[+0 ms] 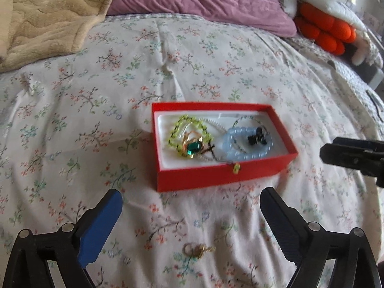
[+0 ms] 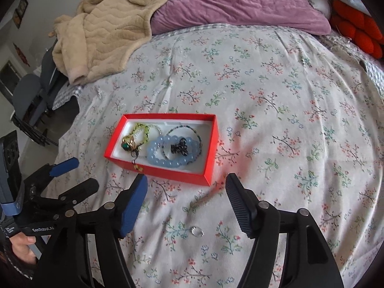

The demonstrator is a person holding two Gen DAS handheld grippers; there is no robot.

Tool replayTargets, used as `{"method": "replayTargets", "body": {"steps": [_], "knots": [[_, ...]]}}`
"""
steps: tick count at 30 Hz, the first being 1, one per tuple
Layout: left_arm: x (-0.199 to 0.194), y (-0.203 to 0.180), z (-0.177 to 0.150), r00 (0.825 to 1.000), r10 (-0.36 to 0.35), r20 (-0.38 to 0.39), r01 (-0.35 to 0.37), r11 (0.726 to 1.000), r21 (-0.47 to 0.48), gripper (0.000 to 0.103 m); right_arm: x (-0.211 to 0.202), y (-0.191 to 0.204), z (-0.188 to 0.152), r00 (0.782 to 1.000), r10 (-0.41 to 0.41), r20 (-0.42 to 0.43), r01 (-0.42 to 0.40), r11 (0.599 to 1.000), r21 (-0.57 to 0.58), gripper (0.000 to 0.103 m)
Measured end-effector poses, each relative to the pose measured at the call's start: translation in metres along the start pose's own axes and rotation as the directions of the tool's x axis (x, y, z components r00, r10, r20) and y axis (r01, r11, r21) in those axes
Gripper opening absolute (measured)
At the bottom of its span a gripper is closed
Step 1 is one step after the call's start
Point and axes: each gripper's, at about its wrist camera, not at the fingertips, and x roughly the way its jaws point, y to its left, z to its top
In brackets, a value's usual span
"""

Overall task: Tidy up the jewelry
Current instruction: 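Move both tools back toward the loose rings on the bedspread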

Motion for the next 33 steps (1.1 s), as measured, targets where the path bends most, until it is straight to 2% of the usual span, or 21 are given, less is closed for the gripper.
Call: {"method": "replayTargets", "body": {"steps": [8,21,33], "knots": [[0.0,0.0,-0.026,0.997,0.051,-0.054,-0.049,0.998,0.034,0.097,-0.003,0.002,-0.024,0.998,-0.037,-0.05,0.036,0.999,-0.021,0.073],[-0.001,0.005,-0.065,0.992,0.069,-0.107,-0.061,0.995,0.072,0.097,0.005,0.008,-0.065,0.989,-0.106,-0.105,0.094,0.989,-0.116,0.073],[0.007,0.013,-0.099,0.987,0.082,-0.138,-0.069,0.993,0.091,0.097,0.036,0.013,-0.101,0.964,-0.194,-0.184,0.15,0.962,-0.227,0.073]]}}
